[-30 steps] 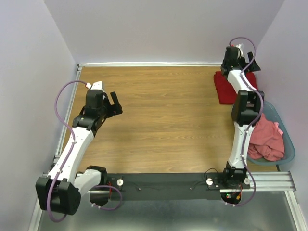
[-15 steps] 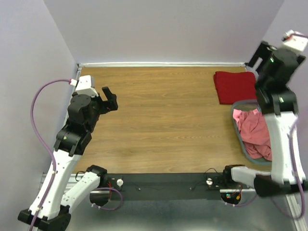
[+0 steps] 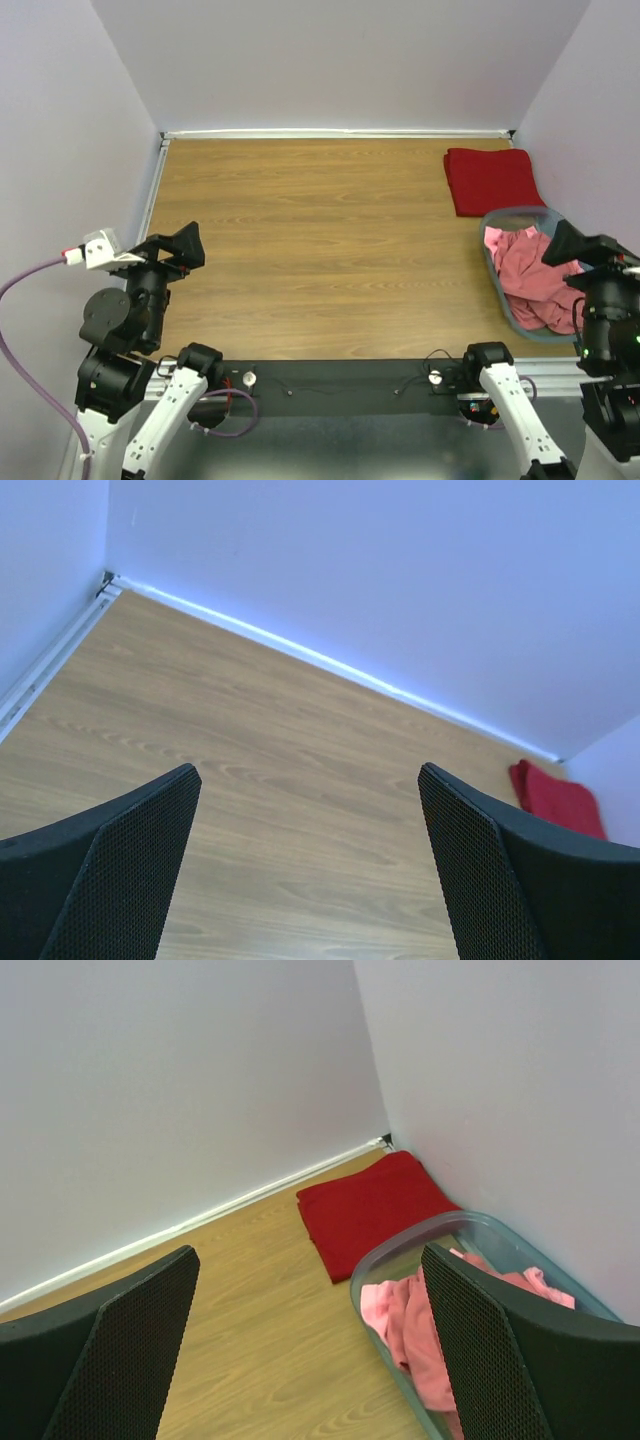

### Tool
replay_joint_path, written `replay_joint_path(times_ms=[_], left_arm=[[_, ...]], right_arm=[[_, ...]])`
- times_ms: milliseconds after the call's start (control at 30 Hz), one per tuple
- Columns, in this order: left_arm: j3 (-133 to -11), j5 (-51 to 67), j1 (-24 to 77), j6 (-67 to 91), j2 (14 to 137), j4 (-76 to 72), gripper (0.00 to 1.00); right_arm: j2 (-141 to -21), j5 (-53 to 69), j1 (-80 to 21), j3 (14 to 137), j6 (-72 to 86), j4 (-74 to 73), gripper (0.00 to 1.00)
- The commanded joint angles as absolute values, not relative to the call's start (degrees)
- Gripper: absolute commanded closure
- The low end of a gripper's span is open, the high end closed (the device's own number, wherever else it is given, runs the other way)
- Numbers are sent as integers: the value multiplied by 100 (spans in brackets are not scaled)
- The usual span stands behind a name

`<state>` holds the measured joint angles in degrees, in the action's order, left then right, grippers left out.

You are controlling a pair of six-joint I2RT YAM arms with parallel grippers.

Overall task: Fold and stack the t-shirts
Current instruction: Neatly place the folded tshirt to the corner

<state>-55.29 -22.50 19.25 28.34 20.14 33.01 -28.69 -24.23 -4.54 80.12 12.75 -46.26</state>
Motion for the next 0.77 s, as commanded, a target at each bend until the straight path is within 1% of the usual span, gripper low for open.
replay_joint_path(times_ms=[0, 267, 467, 733], left_arm=[[-5572, -2531, 1951, 3085, 1688, 3524, 1], [-5581, -2531, 1951, 3173, 1214, 3638, 1], [-5958, -2742, 1951, 3173, 1151, 3919, 1], [-5898, -2690, 1942, 3243, 1125, 3946, 1]], right_arm=[[-2462, -2048, -448, 7831, 1319, -5168, 0], [-2040, -1828, -448, 7673, 932, -5361, 0], [-1855, -1784, -457, 7532, 844, -5361, 0], [-1881, -1609, -457, 7594, 826, -5361, 0]])
